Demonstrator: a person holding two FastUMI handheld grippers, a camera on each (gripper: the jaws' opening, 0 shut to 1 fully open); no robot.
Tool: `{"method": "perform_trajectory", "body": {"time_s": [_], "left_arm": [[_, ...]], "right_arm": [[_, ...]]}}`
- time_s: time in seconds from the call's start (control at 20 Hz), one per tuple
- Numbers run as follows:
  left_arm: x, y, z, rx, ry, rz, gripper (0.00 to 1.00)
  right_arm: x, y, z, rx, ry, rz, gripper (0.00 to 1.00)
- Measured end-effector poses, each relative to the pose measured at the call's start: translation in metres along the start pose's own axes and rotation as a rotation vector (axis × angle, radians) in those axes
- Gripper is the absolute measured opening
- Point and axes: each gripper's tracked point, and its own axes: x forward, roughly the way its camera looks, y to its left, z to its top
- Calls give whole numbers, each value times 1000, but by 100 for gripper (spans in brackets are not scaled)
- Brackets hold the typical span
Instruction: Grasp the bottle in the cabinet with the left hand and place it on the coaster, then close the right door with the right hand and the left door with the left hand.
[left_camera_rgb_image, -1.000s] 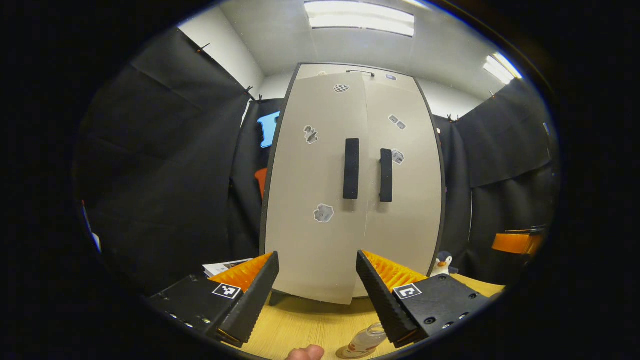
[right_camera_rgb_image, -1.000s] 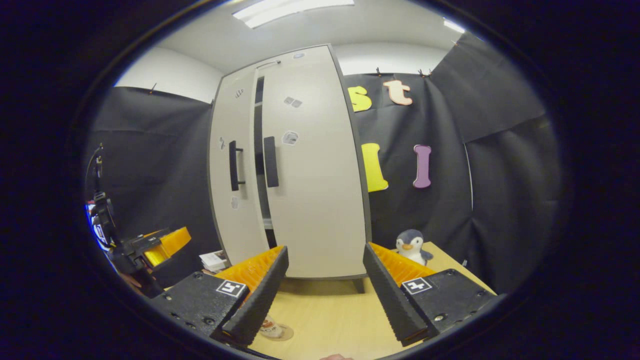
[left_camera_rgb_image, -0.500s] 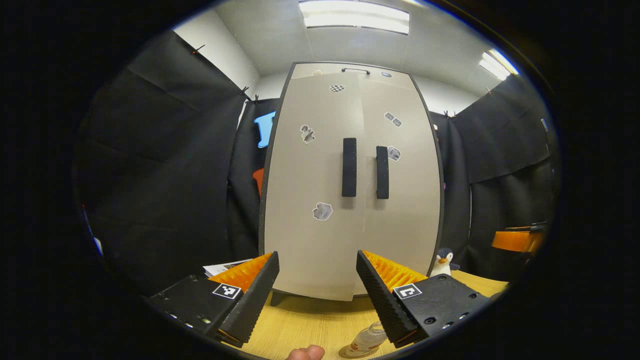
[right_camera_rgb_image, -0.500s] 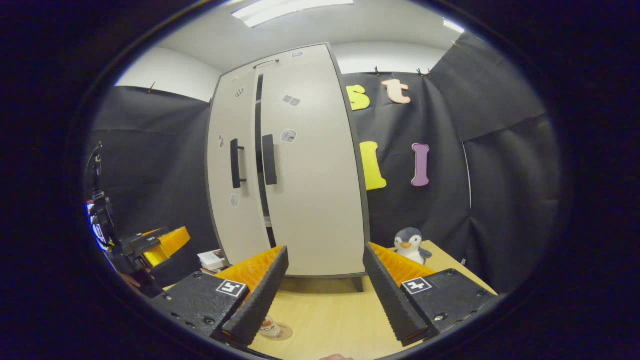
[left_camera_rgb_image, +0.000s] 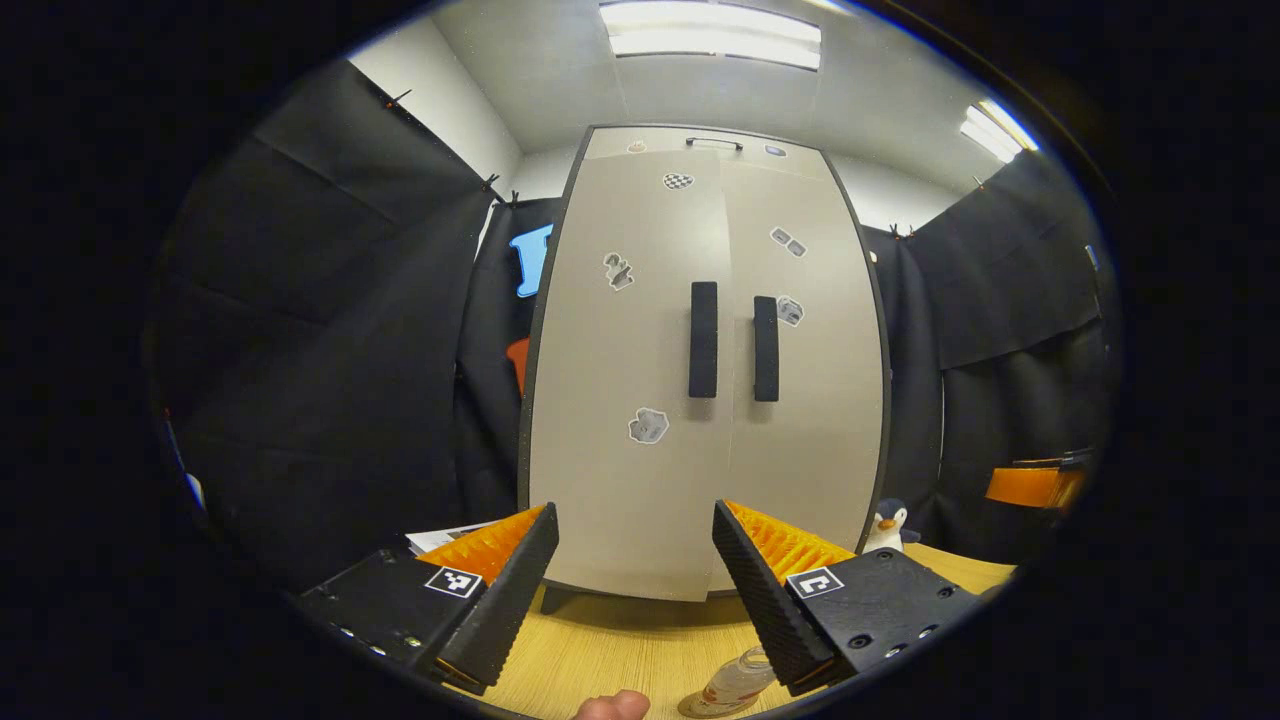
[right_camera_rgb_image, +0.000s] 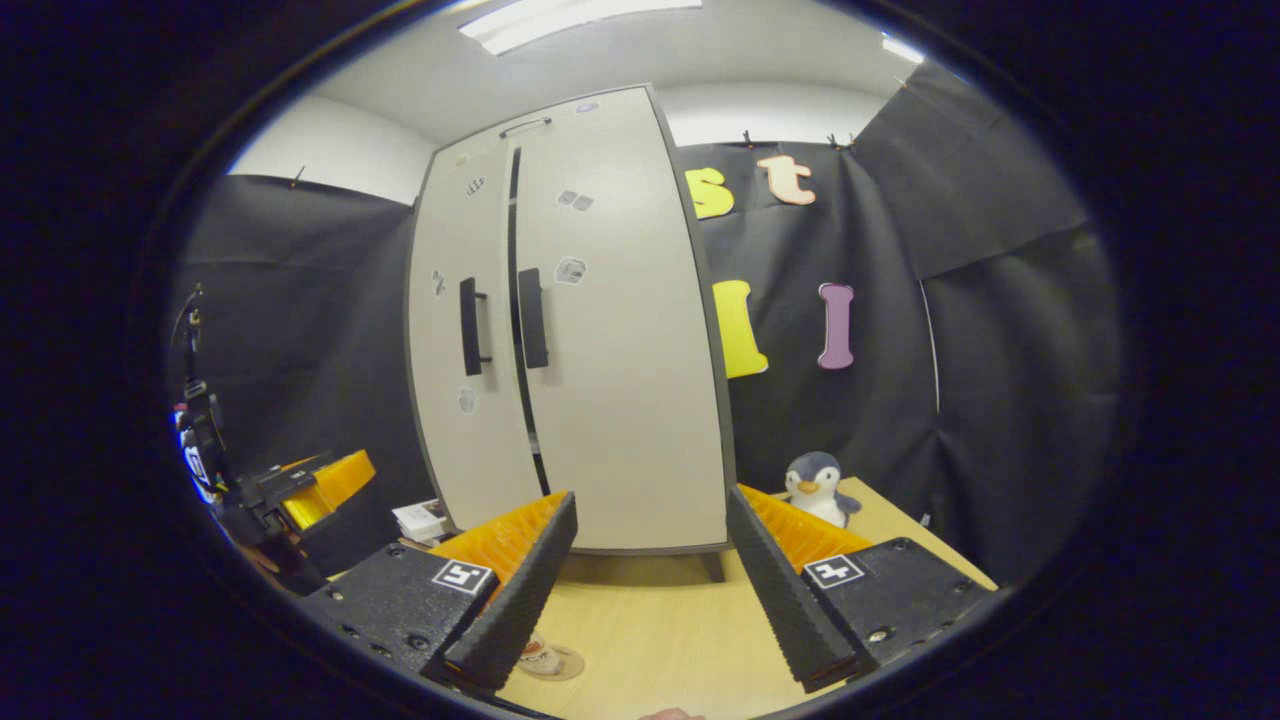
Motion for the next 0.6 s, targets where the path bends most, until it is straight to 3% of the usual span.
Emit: {"method": "perform_trajectory", "body": {"time_s": [0.1, 0.15, 0.25, 0.3, 0.4, 0.45, 0.5, 0.6], "left_arm": [[0, -1, 0, -1, -1, -1, 95], [0, -1, 0, -1, 0, -2, 99], [1, -1, 0, 0, 0, -5, 95], [1, -1, 0, 0, 1, -5, 95], [1, -1, 0, -2, 0, -6, 95], [2, -1, 0, -4, 0, -7, 95], [1, -1, -1, -4, 3, -7, 95], [2, -1, -2, -8, 5, -7, 95]], "right_arm": [[1, -2, 0, 5, 0, -2, 93], [0, -1, -1, 7, 0, -2, 93], [0, -1, 0, 7, 1, -4, 93], [0, -1, 0, 7, 1, -5, 98], [0, -1, 0, 8, 0, -7, 93], [0, -2, 0, 10, 0, -8, 98], [1, -2, 0, 11, 1, -8, 93], [0, -2, 0, 14, 3, -8, 94]]}}
